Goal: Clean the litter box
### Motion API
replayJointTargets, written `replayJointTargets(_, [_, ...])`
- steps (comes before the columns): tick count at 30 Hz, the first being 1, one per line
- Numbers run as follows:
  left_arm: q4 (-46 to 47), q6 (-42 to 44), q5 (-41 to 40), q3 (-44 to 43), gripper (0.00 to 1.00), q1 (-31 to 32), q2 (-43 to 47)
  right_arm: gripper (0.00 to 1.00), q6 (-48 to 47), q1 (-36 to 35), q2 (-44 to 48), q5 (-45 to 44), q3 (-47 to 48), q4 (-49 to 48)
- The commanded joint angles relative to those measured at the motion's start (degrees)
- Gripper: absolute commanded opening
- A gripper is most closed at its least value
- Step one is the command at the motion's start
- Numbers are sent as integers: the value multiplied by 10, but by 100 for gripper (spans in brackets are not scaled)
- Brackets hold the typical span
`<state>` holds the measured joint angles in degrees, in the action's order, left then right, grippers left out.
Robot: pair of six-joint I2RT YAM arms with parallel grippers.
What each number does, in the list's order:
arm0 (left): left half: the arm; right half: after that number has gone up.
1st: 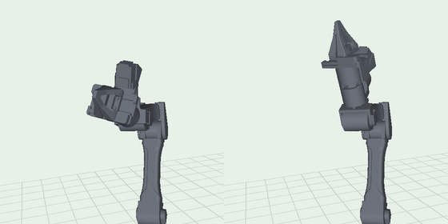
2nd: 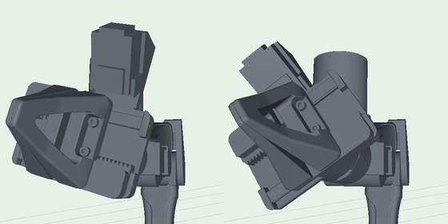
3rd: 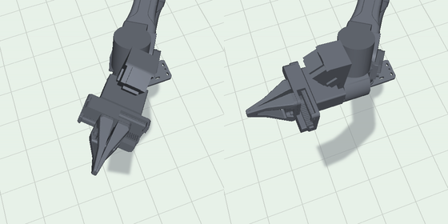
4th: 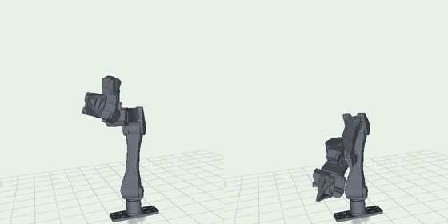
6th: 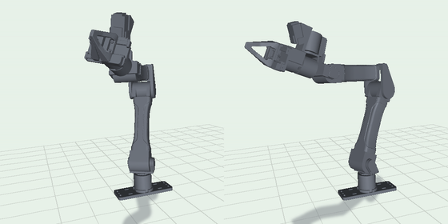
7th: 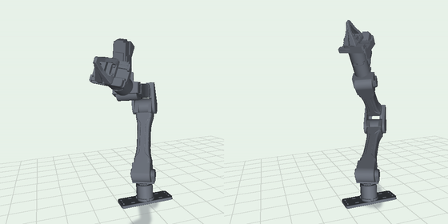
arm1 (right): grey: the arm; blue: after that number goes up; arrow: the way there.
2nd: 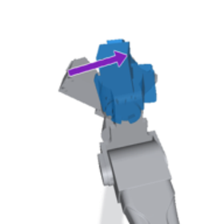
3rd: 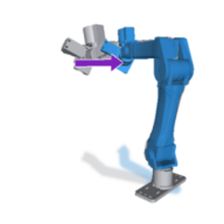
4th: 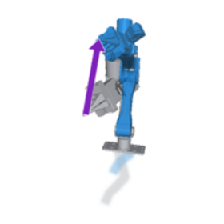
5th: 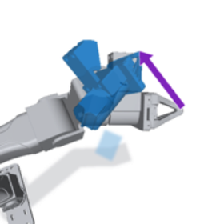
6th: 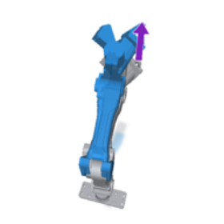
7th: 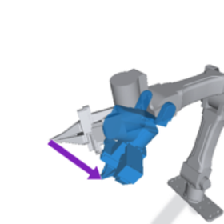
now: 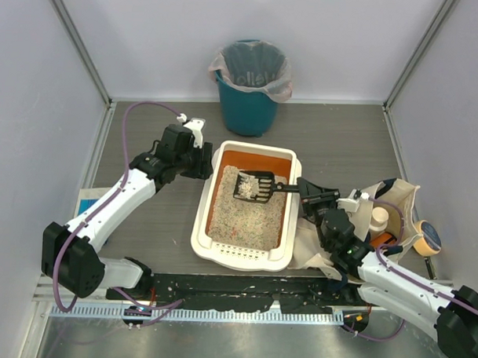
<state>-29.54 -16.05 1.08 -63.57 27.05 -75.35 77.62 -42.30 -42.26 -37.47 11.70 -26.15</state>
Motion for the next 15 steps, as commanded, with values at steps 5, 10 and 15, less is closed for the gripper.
replayJointTargets(5, [10, 7, -6, 3, 60, 5, 15, 1, -47, 26, -44, 77, 24, -10])
replayJointTargets(10, [9, 8, -6, 4, 60, 5, 14, 1, -36, 30, -46, 74, 1, -65])
replayJointTargets(15, [9, 9, -6, 2, 60, 7, 15, 1, 47, 41, -21, 54, -35, -67])
